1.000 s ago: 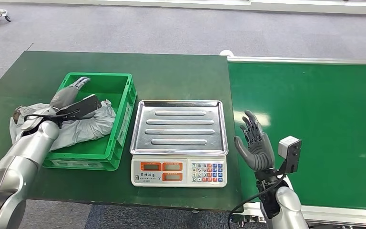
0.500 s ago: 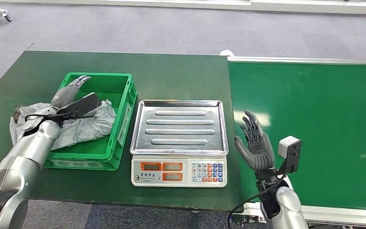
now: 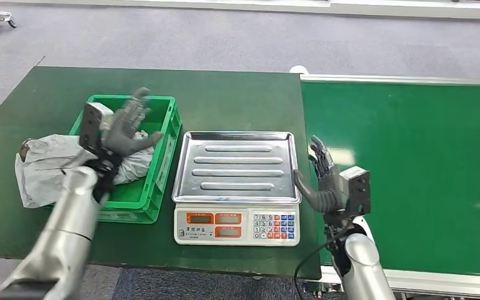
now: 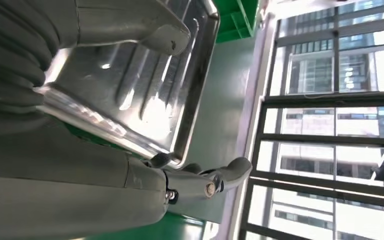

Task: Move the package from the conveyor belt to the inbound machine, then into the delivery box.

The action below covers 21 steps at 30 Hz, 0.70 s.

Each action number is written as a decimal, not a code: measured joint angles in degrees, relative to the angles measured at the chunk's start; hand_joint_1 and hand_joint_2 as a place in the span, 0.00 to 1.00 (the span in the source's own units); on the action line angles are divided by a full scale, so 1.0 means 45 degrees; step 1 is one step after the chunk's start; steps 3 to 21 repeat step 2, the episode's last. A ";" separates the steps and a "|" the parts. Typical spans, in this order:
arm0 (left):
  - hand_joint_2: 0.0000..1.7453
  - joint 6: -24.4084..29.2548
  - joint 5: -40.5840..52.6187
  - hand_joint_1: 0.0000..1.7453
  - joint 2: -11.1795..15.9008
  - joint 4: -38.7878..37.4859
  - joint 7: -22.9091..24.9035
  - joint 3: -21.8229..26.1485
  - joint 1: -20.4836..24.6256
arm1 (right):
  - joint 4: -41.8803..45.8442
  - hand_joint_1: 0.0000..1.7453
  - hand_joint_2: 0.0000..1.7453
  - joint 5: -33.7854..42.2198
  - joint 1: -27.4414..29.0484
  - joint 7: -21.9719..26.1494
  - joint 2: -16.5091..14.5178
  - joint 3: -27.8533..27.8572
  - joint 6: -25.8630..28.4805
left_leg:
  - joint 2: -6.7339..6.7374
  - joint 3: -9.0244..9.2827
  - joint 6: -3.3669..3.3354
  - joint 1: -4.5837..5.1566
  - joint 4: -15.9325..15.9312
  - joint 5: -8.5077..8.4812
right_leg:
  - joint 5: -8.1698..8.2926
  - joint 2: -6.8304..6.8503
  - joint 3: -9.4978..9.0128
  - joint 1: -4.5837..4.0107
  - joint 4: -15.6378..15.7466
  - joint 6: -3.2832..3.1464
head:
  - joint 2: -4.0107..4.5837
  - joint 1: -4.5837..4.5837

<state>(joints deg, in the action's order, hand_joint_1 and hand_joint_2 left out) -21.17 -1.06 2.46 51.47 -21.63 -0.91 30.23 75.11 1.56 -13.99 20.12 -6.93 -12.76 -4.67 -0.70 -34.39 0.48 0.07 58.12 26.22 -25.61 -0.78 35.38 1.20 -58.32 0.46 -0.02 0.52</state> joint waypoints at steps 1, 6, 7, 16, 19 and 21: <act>1.00 0.0813 -0.0393 0.00 -0.0720 0.0557 -0.0222 -0.0350 -0.0660 | -0.0179 0.00 1.00 -0.0030 -0.0243 -0.0017 -0.0115 -0.0317 0.0400 | 0.0004 -0.0001 -0.0014 0.0003 0.0004 0.0009 | -0.0002 -0.0002 -0.0002 0.0005 0.0002 0.0004 | 0.0000 -0.0002; 1.00 0.1289 -0.0560 0.00 -0.1113 0.0840 -0.0374 -0.0542 -0.1008 | -0.0277 0.00 1.00 -0.0013 -0.0373 -0.0028 -0.0181 -0.0488 0.0611 | 0.0007 -0.0003 -0.0020 0.0006 0.0006 0.0013 | -0.0002 -0.0004 -0.0002 0.0008 0.0003 0.0005 | 0.0000 -0.0002; 1.00 0.1289 -0.0560 0.00 -0.1113 0.0840 -0.0374 -0.0542 -0.1008 | -0.0277 0.00 1.00 -0.0013 -0.0373 -0.0028 -0.0181 -0.0488 0.0611 | 0.0007 -0.0003 -0.0020 0.0006 0.0006 0.0013 | -0.0002 -0.0004 -0.0002 0.0008 0.0003 0.0005 | 0.0000 -0.0002; 1.00 0.1289 -0.0560 0.00 -0.1113 0.0840 -0.0374 -0.0542 -0.1008 | -0.0277 0.00 1.00 -0.0013 -0.0373 -0.0028 -0.0181 -0.0488 0.0611 | 0.0007 -0.0003 -0.0020 0.0006 0.0006 0.0013 | -0.0002 -0.0004 -0.0002 0.0008 0.0003 0.0005 | 0.0000 -0.0002; 1.00 0.1289 -0.0560 0.00 -0.1113 0.0840 -0.0374 -0.0542 -0.1008 | -0.0277 0.00 1.00 -0.0013 -0.0373 -0.0028 -0.0181 -0.0488 0.0611 | 0.0007 -0.0003 -0.0020 0.0006 0.0006 0.0013 | -0.0002 -0.0004 -0.0002 0.0008 0.0003 0.0005 | 0.0000 -0.0002; 1.00 0.1289 -0.0560 0.00 -0.1113 0.0840 -0.0374 -0.0542 -0.1008 | -0.0277 0.00 1.00 -0.0013 -0.0373 -0.0028 -0.0181 -0.0488 0.0611 | 0.0007 -0.0003 -0.0020 0.0006 0.0006 0.0013 | -0.0002 -0.0004 -0.0002 0.0008 0.0003 0.0005 | 0.0000 -0.0002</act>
